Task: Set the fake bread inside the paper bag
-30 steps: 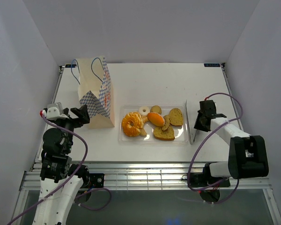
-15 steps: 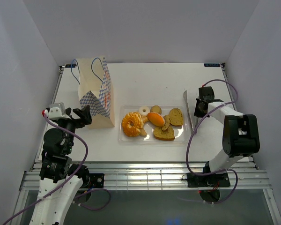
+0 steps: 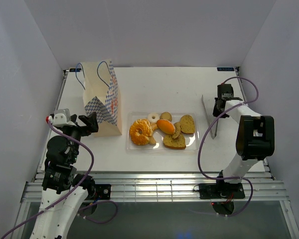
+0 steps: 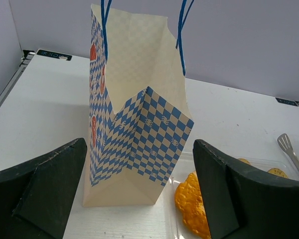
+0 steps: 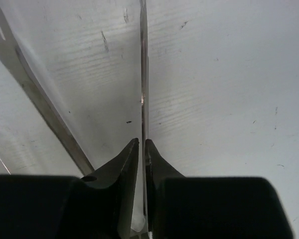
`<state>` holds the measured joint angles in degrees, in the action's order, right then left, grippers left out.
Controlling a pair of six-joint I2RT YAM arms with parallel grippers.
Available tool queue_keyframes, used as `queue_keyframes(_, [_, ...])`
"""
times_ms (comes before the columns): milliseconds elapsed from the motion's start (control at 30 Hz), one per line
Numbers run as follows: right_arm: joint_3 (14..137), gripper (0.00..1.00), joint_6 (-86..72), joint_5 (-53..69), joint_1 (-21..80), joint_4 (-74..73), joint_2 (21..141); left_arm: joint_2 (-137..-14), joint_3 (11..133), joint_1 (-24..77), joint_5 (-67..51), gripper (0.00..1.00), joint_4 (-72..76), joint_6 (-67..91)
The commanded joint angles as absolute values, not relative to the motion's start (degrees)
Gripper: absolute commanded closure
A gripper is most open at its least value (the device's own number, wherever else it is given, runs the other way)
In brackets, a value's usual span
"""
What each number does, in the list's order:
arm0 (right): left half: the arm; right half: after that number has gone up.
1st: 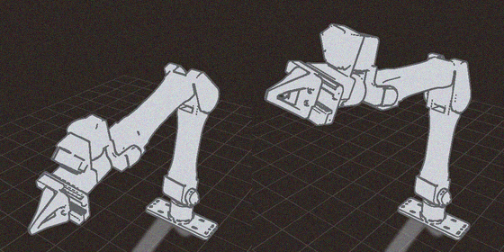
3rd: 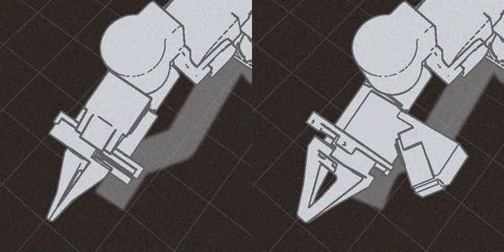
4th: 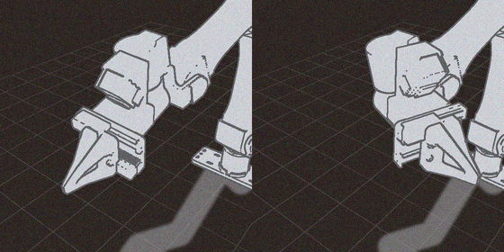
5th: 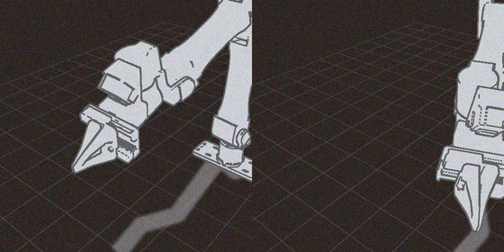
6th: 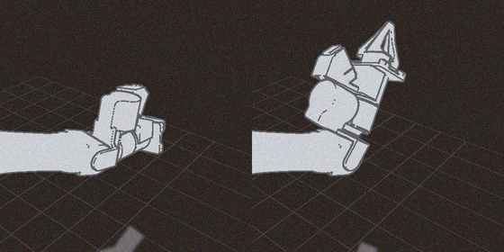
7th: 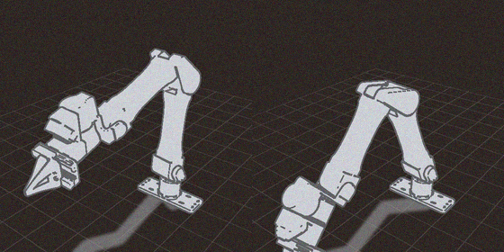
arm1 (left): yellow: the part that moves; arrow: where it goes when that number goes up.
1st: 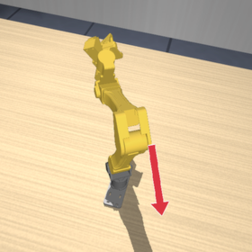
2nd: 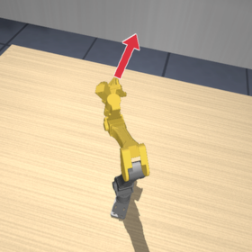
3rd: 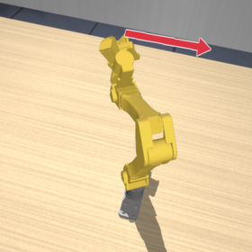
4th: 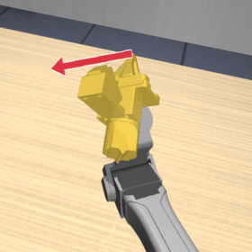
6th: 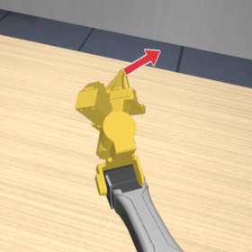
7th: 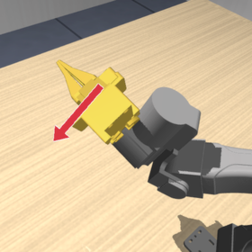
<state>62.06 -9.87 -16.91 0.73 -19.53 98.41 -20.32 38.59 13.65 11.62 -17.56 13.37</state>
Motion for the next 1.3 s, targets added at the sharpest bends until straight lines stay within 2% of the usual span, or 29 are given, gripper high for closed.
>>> queue_keyframes(0, [66.5,0.83,-8.4,-19.6,0.7,-22.0,99.3,-21.0,38.6,13.9,12.2,0.02,-18.0,12.9])
queue_keyframes(100, [66.7,0.78,-8.4,-20.1,-1.0,-22.2,99.8,-20.9,38.6,13.9,12.6,0.02,-18.0,12.8])
queue_keyframes(133, [66.6,0.7,-8.4,-19.8,-1.1,-22.2,99.9,-20.9,38.6,13.9,12.7,0.02,-18.1,12.8])
queue_keyframes(267, [66.4,0.58,-8.5,-19.2,-1.1,-22.4,100.0,-20.9,38.6,13.9,12.9,0.02,-18.1,12.7])
queue_keyframes(333, [66.4,0.44,-8.5,-17.9,-1.1,-22.4,98.9,-20.9,38.6,14.0,12.9,0.02,-18.1,12.7])
queue_keyframes(400, [66.5,0.38,-8.6,-15.7,-1.2,-22.5,96.8,-20.8,38.6,14.0,12.9,0.02,-18.1,12.7])
queue_keyframes(533, [65.1,0.16,-7.7,-11.3,-1.2,-21.8,92.5,-20.7,38.4,14.0,13.1,0.02,-18.1,12.7])
queue_keyframes(700, [57.2,0.02,-6.9,-2.8,-1.2,-17.3,85.8,-20.9,38.3,14.0,13.3,0.02,-17.9,12.7])
queue_keyframes(733, [55.7,0.08,-7.0,-1.9,-1.1,-16.4,84.7,-21.0,38.3,14.0,13.4,0.02,-17.9,12.8])
queue_keyframes(767, [54.2,0.1,-7.0,-0.9,-1.1,-14.3,82.6,-21.2,38.3,14.0,13.4,0.02,-17.9,12.9])
queue_keyframes(933, [46.4,0.1,-6.9,1.1,-1.1,-10.4,78.5,-21.2,38.2,14.0,14.0,0.02,-18.0,13.0])
queue_keyframes(1267, [44.1,0.1,-7.6,1.2,-1.1,-8.6,81.4,-21.9,38.2,14.0,14.3,0.02,-17.9,13.1])
